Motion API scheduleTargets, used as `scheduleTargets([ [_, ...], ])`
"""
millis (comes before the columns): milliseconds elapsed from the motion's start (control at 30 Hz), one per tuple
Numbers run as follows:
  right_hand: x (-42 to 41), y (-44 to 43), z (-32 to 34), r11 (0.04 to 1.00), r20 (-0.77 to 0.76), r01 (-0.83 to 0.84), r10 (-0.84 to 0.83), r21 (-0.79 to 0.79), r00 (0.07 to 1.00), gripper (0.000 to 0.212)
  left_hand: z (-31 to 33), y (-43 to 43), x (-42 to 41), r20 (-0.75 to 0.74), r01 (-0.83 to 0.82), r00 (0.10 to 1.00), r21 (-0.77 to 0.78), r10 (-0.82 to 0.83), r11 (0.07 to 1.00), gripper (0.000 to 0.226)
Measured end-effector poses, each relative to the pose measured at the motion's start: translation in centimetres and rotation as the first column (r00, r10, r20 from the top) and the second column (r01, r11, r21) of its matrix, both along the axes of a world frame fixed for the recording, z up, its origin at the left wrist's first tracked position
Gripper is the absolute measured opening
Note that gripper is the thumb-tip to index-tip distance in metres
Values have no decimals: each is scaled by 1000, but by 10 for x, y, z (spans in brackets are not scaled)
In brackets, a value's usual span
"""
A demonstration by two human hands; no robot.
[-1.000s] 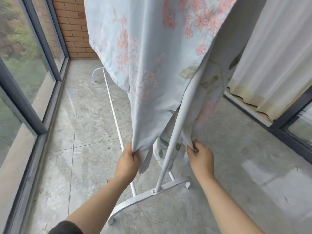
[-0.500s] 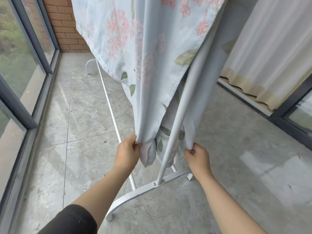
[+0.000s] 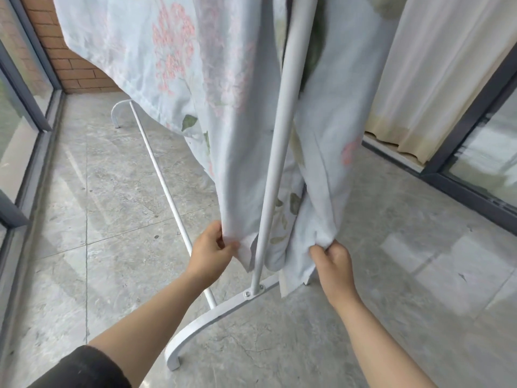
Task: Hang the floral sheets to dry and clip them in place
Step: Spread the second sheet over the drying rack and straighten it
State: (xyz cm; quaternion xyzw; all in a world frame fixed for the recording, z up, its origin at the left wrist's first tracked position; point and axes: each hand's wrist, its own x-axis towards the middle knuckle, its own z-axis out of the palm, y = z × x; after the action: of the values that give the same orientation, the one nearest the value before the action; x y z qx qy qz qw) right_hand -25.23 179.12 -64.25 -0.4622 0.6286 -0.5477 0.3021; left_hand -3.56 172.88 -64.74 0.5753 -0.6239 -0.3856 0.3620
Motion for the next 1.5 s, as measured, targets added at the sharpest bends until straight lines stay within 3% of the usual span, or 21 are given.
scheduleTargets([
  [133, 14, -16, 7, 968, -11, -212, 216, 134, 976, 38, -8, -8, 13, -48, 56, 997, 83, -53, 995, 8],
  [267, 34, -52, 5, 939, 37, -287, 285, 189, 958, 21, -12, -10, 17, -439, 220, 897, 357, -45, 908, 18],
  [333, 41, -63, 6, 925, 146, -326, 301, 197, 942, 19, -15, -12, 20, -526, 290, 850, 424, -27, 858, 26],
  [400, 45, -69, 3, 918, 160, -323, 292, 228, 943, 17, -19, -13, 21, -549, 297, 836, 431, -14, 852, 34],
  [500, 45, -70, -6, 908, 92, -304, 290, 287, 953, 10, -23, -15, 20, -452, 230, 891, 382, -36, 895, 47],
  [600, 42, -68, -19, 901, 94, -300, 285, 314, 954, 14, -27, -17, 17, -307, 103, 952, 328, 3, 939, 36],
  [667, 41, -64, -28, 895, 85, -306, 294, 324, 952, 13, -32, -17, 14, -106, 61, 994, 268, -34, 962, 25],
  [767, 35, -60, -43, 918, 54, -256, 251, 304, 966, 27, -40, -20, 14, 101, 27, 994, 161, -44, 987, 19],
  [967, 20, -48, -75, 972, 106, -159, 142, 172, 984, 6, -55, -13, 9, 154, 30, 988, 23, -33, 999, 17],
  [1067, 9, -46, -90, 971, 141, -143, 117, 191, 983, 23, -59, -3, 0, 164, 88, 983, -41, -80, 995, 15],
  [1233, 7, -33, -93, 968, 190, -174, 139, 181, 972, 4, -64, -1, -5, 194, 70, 979, -51, -59, 996, 29],
  [1333, 8, -28, -91, 960, 138, -205, 180, 193, 974, 23, -66, 2, -10, 220, 77, 973, -40, -66, 996, 32],
  [1433, 12, -26, -94, 935, 191, -266, 224, 236, 956, 10, -72, 2, -12, 251, 98, 964, -21, -89, 995, 23],
  [1500, 17, -25, -93, 930, 236, -271, 213, 250, 948, 16, -74, 2, -11, 241, 101, 966, -13, -95, 995, 20],
])
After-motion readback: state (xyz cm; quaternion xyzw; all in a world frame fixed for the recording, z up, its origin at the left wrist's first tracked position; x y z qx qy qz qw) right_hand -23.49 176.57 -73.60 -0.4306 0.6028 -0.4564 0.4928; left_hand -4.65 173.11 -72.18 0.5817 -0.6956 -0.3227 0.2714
